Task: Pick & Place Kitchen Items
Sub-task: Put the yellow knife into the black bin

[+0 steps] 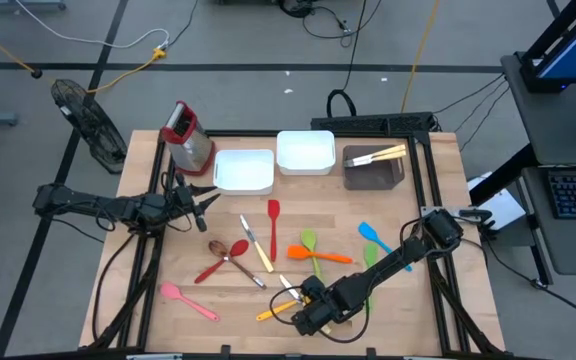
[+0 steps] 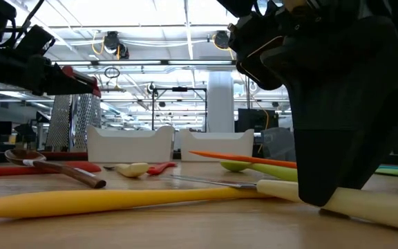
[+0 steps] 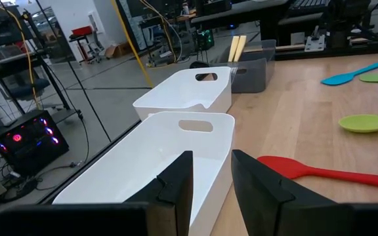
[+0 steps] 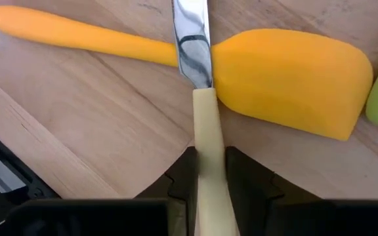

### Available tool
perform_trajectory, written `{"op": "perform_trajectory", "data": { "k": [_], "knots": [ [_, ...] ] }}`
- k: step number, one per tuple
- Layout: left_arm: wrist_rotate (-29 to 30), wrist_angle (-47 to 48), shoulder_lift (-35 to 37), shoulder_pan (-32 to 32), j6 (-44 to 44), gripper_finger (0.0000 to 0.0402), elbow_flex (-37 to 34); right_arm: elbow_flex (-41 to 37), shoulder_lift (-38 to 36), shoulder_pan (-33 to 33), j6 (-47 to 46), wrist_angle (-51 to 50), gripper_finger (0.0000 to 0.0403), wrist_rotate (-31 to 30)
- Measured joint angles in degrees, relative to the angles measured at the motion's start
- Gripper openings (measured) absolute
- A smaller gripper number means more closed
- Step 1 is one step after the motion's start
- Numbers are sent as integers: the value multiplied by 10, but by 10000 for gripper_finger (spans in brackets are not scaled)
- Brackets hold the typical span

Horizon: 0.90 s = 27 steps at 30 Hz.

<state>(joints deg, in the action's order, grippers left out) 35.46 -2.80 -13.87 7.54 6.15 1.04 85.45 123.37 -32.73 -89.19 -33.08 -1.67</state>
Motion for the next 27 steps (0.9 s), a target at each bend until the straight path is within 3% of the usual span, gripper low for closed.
{"op": "perform_trajectory", "data": {
  "k": [27],
  "knots": [
    [0,0,0,0,0,106,0,0,-10,0,32,-8,57,4]
  ]
}}
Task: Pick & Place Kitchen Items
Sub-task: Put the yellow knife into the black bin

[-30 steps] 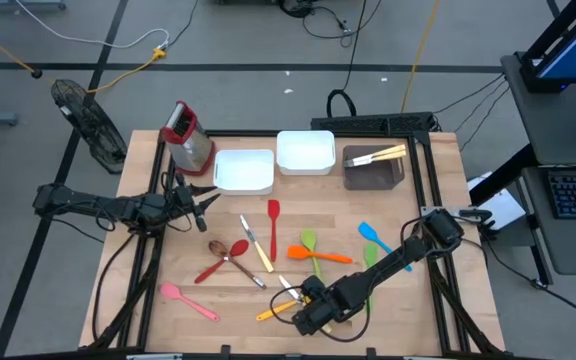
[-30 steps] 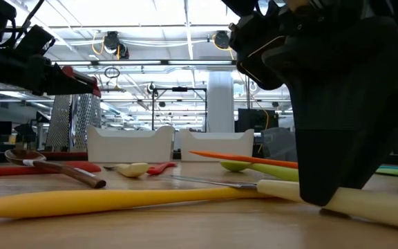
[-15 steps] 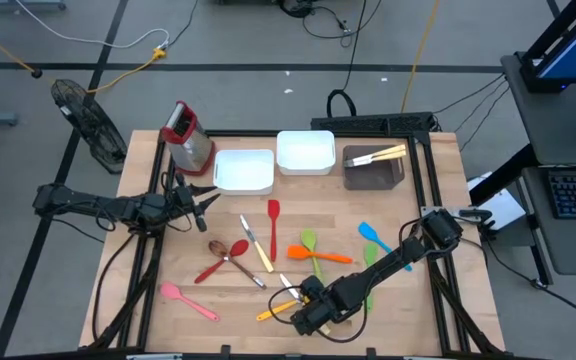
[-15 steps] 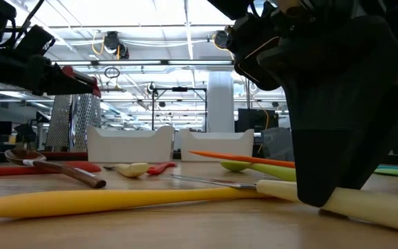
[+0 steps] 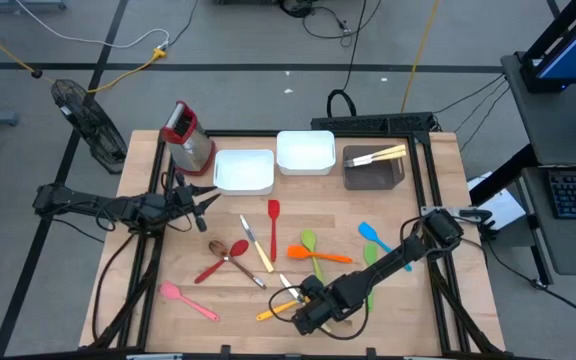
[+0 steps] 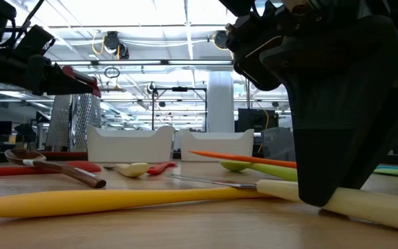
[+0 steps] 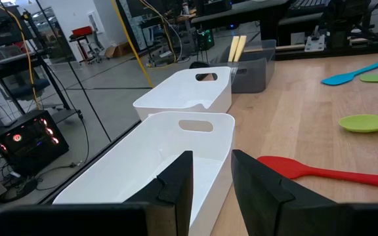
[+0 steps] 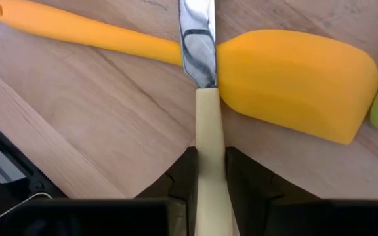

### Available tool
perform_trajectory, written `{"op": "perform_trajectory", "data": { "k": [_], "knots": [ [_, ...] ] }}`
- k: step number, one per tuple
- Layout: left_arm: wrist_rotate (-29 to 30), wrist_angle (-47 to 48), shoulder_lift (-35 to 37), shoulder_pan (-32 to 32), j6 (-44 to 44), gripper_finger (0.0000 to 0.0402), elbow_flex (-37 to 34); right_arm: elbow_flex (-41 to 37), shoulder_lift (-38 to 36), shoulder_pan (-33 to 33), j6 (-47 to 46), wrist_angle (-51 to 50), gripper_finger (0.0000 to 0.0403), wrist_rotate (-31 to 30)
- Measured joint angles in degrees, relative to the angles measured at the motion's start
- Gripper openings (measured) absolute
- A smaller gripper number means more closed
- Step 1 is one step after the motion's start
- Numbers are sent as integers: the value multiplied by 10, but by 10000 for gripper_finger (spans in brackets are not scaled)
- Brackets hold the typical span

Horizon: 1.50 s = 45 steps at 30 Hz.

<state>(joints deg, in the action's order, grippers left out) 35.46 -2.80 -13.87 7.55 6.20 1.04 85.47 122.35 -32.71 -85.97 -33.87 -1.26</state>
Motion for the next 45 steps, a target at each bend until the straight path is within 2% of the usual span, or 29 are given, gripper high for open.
{"op": "perform_trajectory", "data": {
  "k": [9,45],
  "knots": [
    [0,0,0,0,0,106,0,0,-25,0,14,10,57,-12],
    [0,0,0,0,0,106,0,-2,-45,2,30,63,56,-20]
  ]
}}
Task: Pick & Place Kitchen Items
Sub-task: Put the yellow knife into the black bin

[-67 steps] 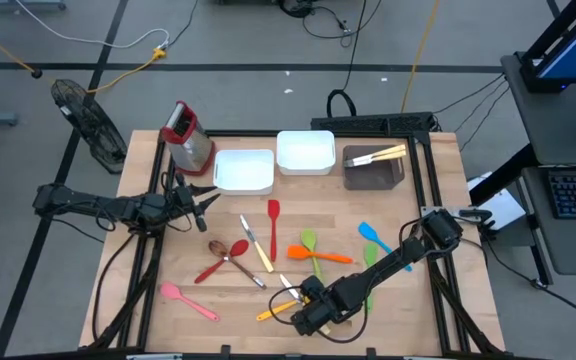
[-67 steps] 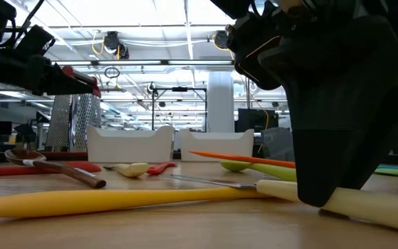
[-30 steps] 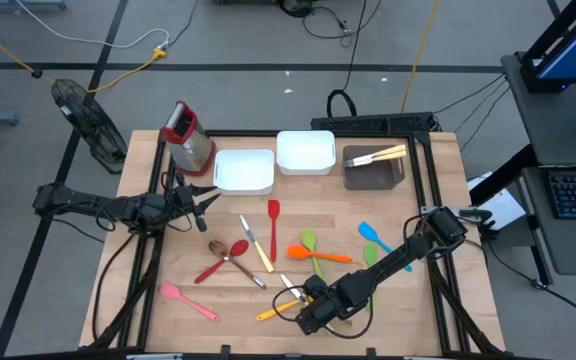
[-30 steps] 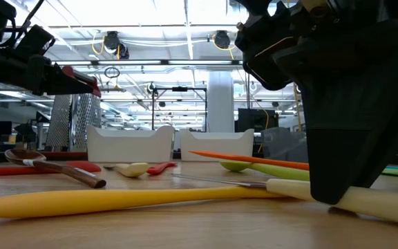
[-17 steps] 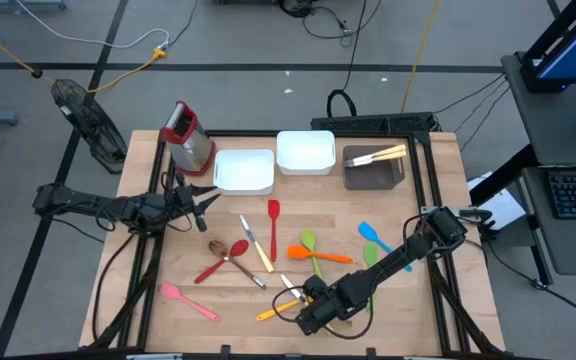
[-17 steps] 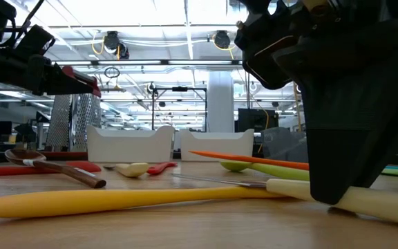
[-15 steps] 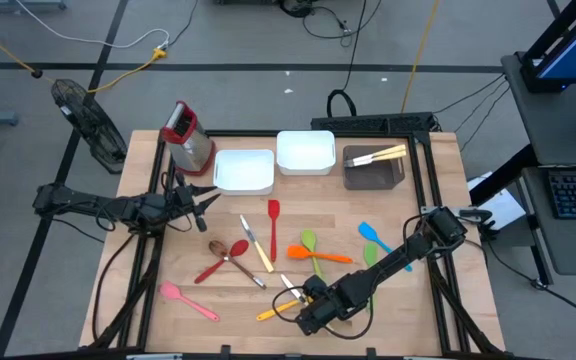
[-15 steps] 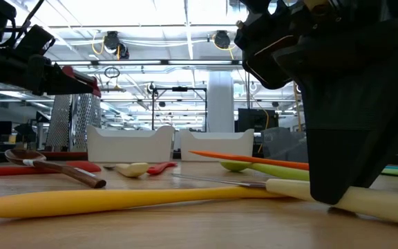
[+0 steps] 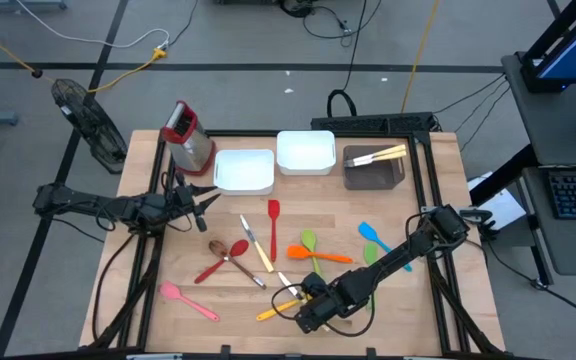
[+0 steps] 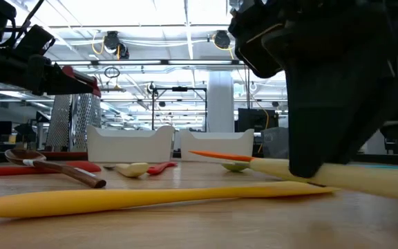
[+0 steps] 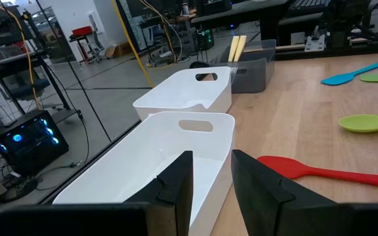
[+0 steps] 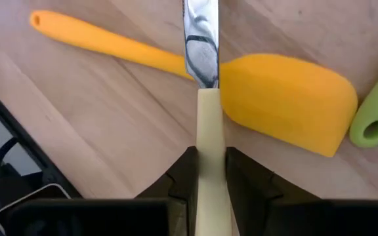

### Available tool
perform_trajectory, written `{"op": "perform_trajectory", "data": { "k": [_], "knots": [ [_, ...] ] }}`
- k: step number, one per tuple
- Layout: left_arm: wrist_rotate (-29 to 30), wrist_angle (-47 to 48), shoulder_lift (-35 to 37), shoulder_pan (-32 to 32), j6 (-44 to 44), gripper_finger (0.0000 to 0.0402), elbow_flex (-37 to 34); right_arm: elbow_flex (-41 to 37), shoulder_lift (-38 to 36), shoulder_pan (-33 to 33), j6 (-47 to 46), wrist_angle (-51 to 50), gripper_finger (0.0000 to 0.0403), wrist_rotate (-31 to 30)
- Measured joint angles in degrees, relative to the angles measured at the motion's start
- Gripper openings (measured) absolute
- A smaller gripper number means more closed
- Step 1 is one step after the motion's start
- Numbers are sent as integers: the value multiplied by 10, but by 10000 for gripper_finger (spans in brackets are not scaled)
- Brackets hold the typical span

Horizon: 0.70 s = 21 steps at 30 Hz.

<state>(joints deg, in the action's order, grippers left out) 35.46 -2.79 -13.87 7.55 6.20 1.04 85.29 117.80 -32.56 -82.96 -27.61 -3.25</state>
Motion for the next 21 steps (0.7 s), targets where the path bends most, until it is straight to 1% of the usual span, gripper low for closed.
{"op": "perform_trajectory", "data": {
  "k": [10,14,21],
  "knots": [
    [0,0,0,0,0,106,0,0,-4,0,1,6,56,4],
    [0,0,0,0,0,106,0,2,-23,2,5,11,56,4],
    [-5,0,0,0,0,106,0,2,-68,18,41,8,56,3]
  ]
}}
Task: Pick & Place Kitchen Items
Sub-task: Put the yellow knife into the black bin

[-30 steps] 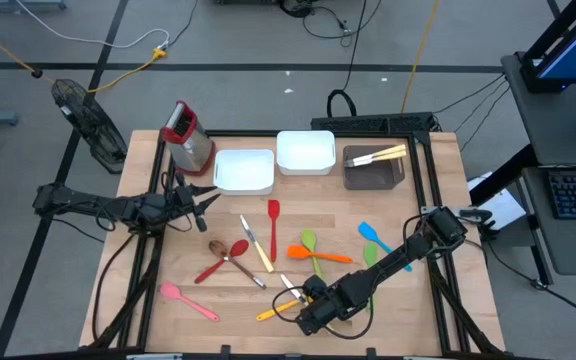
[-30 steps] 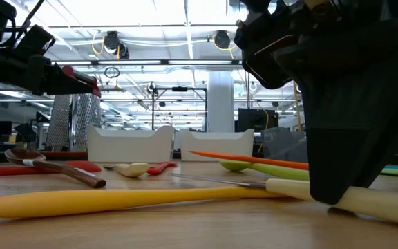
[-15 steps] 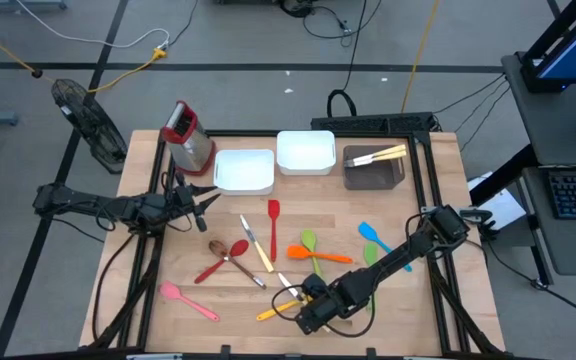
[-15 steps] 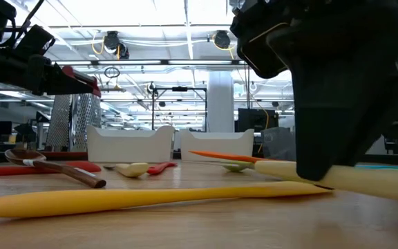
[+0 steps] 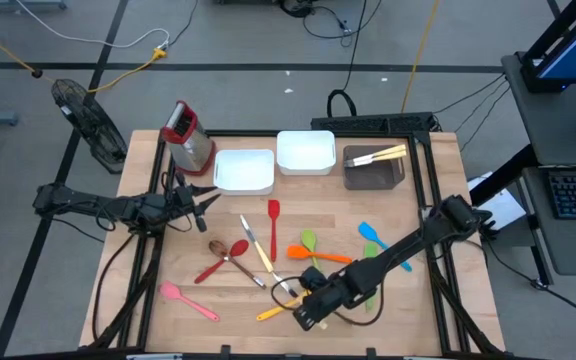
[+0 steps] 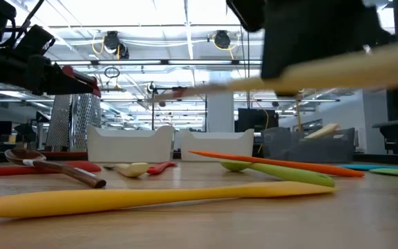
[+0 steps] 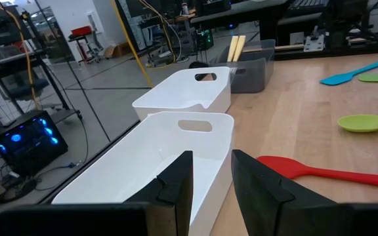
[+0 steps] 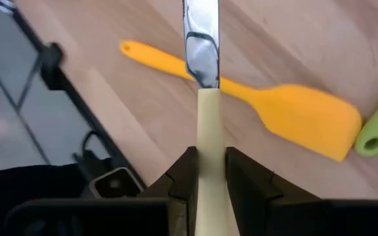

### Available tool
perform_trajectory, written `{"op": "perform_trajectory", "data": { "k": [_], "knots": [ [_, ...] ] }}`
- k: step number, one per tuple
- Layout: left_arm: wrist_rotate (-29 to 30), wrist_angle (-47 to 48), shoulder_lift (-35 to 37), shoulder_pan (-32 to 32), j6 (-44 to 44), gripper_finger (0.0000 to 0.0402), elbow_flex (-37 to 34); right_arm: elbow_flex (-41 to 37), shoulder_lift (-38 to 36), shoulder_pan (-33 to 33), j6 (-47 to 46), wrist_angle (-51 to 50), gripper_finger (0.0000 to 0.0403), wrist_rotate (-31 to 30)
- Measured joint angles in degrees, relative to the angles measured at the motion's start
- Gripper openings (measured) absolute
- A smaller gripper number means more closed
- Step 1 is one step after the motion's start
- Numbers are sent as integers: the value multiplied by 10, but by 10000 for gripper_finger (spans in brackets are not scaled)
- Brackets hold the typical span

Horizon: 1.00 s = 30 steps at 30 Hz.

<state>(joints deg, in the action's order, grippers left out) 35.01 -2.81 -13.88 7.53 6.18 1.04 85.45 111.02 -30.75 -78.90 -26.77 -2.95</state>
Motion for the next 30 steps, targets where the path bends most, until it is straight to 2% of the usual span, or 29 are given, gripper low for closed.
{"op": "perform_trajectory", "data": {
  "k": [17,21,30],
  "knots": [
    [-26,0,0,0,-5,106,0,0,-83,74,166,37,56,2],
    [-26,0,0,0,-5,106,0,0,-83,84,207,101,56,2],
    [-26,0,0,0,-5,106,0,0,-83,90,315,318,56,16]
  ]
}}
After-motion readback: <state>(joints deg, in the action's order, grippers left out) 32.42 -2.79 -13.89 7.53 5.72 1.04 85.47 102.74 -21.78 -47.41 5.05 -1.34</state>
